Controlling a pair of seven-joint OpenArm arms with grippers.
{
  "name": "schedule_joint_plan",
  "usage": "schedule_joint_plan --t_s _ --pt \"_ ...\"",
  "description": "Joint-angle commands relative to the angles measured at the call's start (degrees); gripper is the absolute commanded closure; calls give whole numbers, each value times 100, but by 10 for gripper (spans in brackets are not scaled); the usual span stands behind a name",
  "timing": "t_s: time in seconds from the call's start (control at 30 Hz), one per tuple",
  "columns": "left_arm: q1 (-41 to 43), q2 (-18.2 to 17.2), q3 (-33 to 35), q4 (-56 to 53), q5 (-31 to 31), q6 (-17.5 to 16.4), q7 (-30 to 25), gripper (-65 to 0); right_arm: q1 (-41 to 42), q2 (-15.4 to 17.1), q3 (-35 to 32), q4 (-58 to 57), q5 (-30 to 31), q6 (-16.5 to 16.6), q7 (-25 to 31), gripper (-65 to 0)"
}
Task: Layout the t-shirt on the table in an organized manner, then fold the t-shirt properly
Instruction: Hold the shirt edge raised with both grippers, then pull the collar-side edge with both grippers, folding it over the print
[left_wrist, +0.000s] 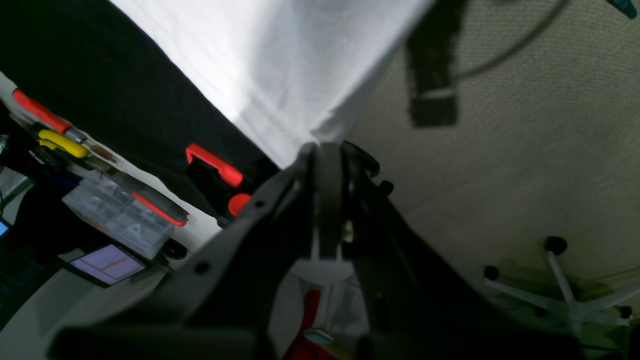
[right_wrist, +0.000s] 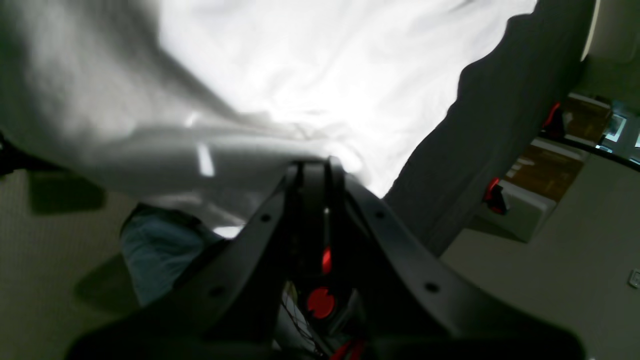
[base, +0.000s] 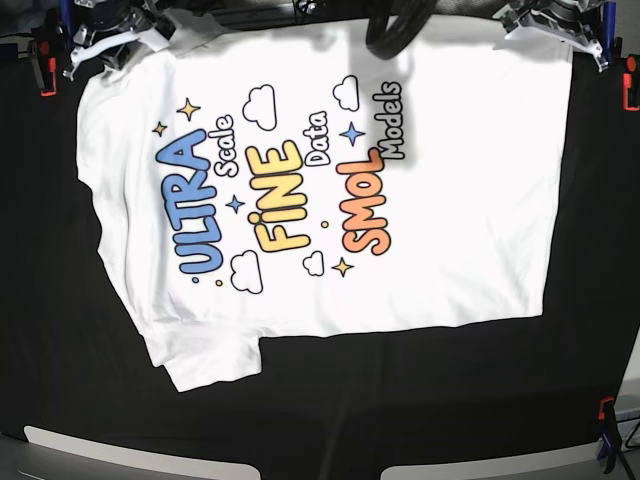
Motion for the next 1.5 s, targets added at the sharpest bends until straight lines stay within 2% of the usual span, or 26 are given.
schedule_joint_plan --t_s 0.0,0.2,0.43,0.5,0.63,0.7,0.9,1.13,1.47 --pt "35 -79 -33 96 122 44 77 0 -2 74 26 140 -70 -87 -28 0" --pt "35 -79 -33 96 855 219 249 0 284 74 26 181 -66 -332 -280 0" --pt "35 -79 -33 96 999 219 151 0 796 74 26 181 24 -448 -315 0" --pt "35 -79 -33 96 997 219 -157 0 962 74 26 181 144 -450 -315 0" --pt "0 -76 -33 96 973 221 -1399 0 1320 74 28 181 437 -446 -315 0" --pt "-155 -76 -31 94 846 243 -1676 0 1504 74 28 181 535 -442 -315 0" --pt "-942 -79 -33 94 479 503 -1521 0 2057 72 31 181 754 -435 -321 0" --pt "-1624 -76 -33 61 385 778 -1113 0 2605 -4 33 153 1228 -199 -365 0" --pt "-2179 -79 -33 55 192 822 -1123 0 3064 -291 39 149 1504 -181 -520 0"
